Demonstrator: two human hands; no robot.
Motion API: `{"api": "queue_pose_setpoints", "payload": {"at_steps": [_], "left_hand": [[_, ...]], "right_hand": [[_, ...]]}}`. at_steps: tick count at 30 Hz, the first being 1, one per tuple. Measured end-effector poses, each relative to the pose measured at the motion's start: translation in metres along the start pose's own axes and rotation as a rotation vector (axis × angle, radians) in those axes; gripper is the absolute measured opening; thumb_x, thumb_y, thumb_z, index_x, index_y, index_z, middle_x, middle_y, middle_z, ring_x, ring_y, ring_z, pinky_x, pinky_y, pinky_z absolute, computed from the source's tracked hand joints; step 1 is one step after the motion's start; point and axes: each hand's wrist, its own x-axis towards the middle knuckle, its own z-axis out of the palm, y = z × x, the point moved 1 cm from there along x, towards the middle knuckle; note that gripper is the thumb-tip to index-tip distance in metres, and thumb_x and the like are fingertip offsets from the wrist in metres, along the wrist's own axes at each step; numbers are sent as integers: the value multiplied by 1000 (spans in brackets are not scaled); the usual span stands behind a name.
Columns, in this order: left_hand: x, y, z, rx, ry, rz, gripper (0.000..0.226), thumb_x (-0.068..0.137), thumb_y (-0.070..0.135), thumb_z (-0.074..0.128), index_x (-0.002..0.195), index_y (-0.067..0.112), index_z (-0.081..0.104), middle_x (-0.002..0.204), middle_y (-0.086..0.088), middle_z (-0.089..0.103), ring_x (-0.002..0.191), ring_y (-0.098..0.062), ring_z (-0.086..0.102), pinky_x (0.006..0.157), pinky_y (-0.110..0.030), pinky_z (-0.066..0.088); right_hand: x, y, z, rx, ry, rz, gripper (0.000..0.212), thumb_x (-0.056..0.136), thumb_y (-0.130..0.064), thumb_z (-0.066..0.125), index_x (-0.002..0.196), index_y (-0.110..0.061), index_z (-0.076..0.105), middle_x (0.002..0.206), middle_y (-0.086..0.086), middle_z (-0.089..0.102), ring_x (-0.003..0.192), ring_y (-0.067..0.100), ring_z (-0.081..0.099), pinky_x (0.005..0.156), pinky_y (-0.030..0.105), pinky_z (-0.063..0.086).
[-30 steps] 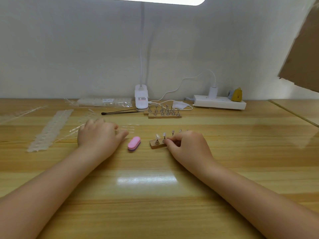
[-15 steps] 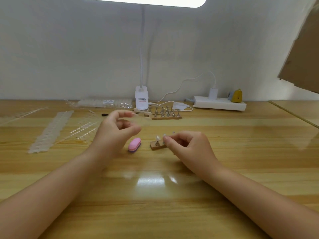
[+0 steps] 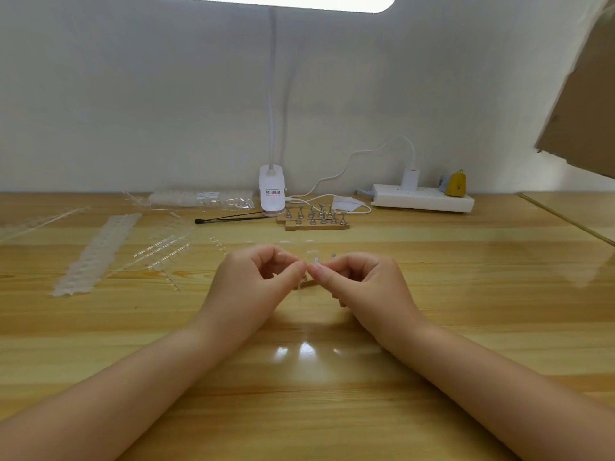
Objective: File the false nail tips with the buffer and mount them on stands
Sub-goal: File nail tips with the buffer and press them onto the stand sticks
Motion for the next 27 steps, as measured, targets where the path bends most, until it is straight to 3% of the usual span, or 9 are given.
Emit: {"api": "queue_pose_setpoints", "payload": {"at_steps": [3,5,8,12,15,18,21,24,27], "left_hand": [[-2,3,-3,485,69,340,16,84,33,63,69,27,62,64,13,61,62,-9,55,62,-27,45],[-2,3,-3,650,75,467,21,82,35,54,71,21,64,67,11,61,64,-15,56,63,-36,45],[1,2,-5,424,-23,321,18,84,33,59,73,20,65,65,13,58,66,-14,55,65,-35,46],[8,-2,-8,154,-119,137,20,83,22,68,65,29,61,58,18,56,58,-2,51,58,-15,41],[12,-2,-14,318,-99,202,19,83,24,67,66,32,61,59,16,58,61,-6,55,61,-22,44],[22,-12,-31,610,47,265,12,83,26,62,73,21,66,68,13,62,70,-16,59,69,-32,46],[37,-29,-53,581,54,-23,7,85,33,67,83,27,68,80,15,66,82,-13,62,75,-33,49],[42,-43,-59,823,18,-242,44,83,55,62,115,24,62,103,7,64,103,-21,57,89,-36,46],[39,-41,-53,1181,125,-99,57,86,61,51,124,20,57,119,-6,55,112,-30,46,93,-39,35]], "right_hand": [[-2,2,1,-160,30,-74,9,83,-20,75,75,-15,76,51,-13,58,49,-1,48,53,14,37],[-2,3,4,-229,35,-100,9,83,-19,74,75,-16,76,51,-11,56,49,0,46,52,16,37],[0,1,1,-164,-5,-79,11,84,-19,74,74,-22,75,51,-11,59,49,-1,47,51,14,37],[3,-1,-3,7,-100,-7,11,84,-16,73,73,-20,73,48,-16,57,47,-3,49,50,6,35],[4,2,-2,-9,-65,31,12,82,-19,75,70,-19,74,48,-11,52,47,2,42,49,14,35],[8,3,-13,-27,45,72,15,83,-20,73,71,-12,70,52,-8,53,48,5,45,50,18,39],[10,5,-21,38,90,161,14,82,-23,74,78,-10,72,57,-5,60,50,6,50,52,20,42],[9,6,-16,107,54,224,10,79,-23,77,77,-13,74,57,-5,61,50,6,51,47,17,41],[11,7,-15,179,59,282,12,72,-23,81,75,-13,74,57,-3,61,48,6,48,44,16,38]]}}
